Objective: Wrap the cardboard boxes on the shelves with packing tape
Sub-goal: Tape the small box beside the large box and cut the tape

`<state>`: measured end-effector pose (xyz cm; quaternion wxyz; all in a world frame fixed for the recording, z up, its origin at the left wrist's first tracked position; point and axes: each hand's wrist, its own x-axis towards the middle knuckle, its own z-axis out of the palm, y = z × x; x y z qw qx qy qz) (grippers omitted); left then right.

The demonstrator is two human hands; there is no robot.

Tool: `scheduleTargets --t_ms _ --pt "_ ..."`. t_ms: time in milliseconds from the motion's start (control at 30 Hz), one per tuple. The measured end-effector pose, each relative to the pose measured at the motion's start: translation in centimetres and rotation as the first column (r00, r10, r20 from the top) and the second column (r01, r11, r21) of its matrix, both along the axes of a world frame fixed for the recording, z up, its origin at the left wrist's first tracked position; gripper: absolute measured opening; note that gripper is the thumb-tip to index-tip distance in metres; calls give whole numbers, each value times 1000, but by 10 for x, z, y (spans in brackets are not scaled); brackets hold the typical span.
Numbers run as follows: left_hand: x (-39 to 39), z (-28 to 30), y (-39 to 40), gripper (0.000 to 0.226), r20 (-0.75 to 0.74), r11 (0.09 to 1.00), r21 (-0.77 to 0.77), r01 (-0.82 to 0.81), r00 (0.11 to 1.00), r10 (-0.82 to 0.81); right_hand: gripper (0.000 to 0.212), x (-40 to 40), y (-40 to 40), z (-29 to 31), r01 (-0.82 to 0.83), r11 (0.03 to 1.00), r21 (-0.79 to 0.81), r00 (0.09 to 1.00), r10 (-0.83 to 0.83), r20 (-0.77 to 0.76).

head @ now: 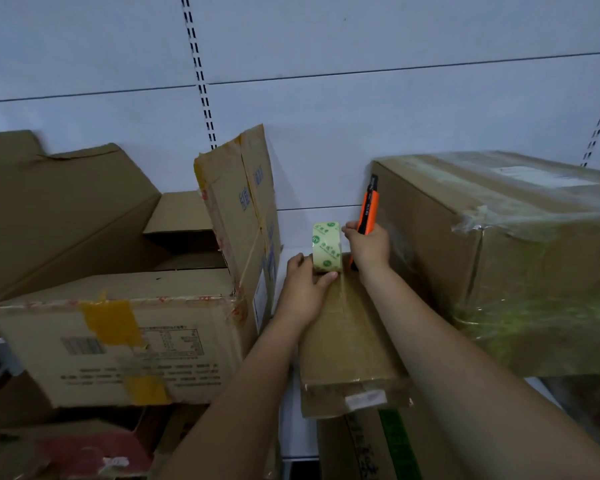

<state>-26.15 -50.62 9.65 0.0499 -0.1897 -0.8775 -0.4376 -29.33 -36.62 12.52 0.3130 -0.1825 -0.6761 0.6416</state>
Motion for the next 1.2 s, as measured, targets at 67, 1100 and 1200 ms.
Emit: scheduleTargets --t_ms 67,1100,1200 --pt "-9 4 6 40 14 1000 -11 5 1000 -5 6 -1 1 -1 32 996 81 999 -35 38" --pt "-24 -21 12 67 -231 999 33 -41 972 48 36 -1 20 9 -330 933 143 923 287 256" --pt "-19 -20 12 65 -293 997 39 -66 953 75 36 -1 21 11 -306 945 118 936 276 217"
